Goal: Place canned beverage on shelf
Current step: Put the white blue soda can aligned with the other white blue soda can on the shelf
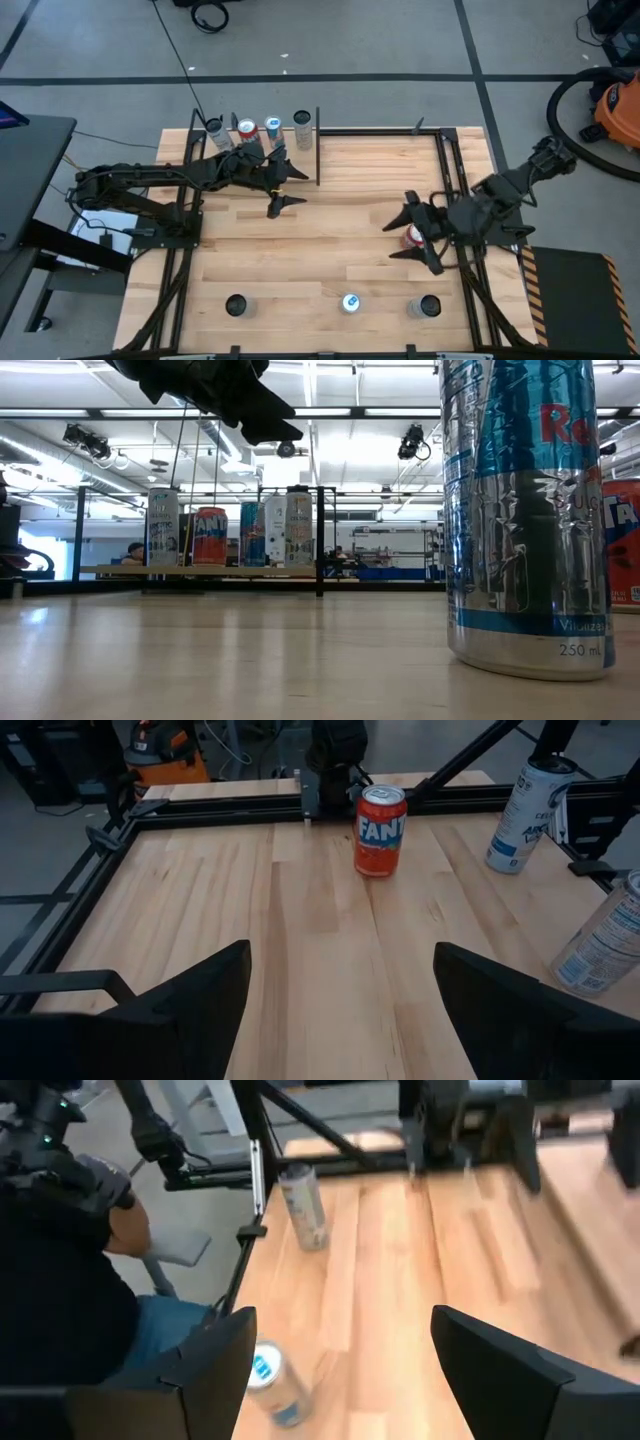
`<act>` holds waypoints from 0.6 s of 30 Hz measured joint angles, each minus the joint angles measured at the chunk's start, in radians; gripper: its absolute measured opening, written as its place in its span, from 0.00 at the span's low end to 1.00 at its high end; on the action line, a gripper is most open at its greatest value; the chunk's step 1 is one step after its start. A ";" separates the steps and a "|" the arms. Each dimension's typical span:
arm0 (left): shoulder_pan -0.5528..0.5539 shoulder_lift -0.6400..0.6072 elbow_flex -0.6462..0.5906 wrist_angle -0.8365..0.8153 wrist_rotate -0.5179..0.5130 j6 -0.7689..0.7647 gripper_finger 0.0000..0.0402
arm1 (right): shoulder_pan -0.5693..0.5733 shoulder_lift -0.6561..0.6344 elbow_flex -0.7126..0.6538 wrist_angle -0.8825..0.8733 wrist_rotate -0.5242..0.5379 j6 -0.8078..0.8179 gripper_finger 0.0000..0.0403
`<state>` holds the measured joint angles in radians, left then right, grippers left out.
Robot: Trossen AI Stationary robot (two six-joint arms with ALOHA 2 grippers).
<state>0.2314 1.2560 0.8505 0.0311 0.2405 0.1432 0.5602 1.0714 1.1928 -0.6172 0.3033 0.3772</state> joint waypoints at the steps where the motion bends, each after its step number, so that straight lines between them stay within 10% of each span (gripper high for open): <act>1: 0.000 0.000 0.000 0.000 0.000 0.000 0.79 | 0.026 0.001 0.000 -0.012 0.022 0.039 0.77; 18: 0.000 0.000 0.000 -0.004 0.000 -0.018 0.79 | 0.336 0.006 0.000 -0.191 0.159 0.450 0.76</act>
<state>0.2314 1.2560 0.8505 0.0268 0.2405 0.1249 0.8958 1.0775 1.1931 -0.8086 0.4619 0.8272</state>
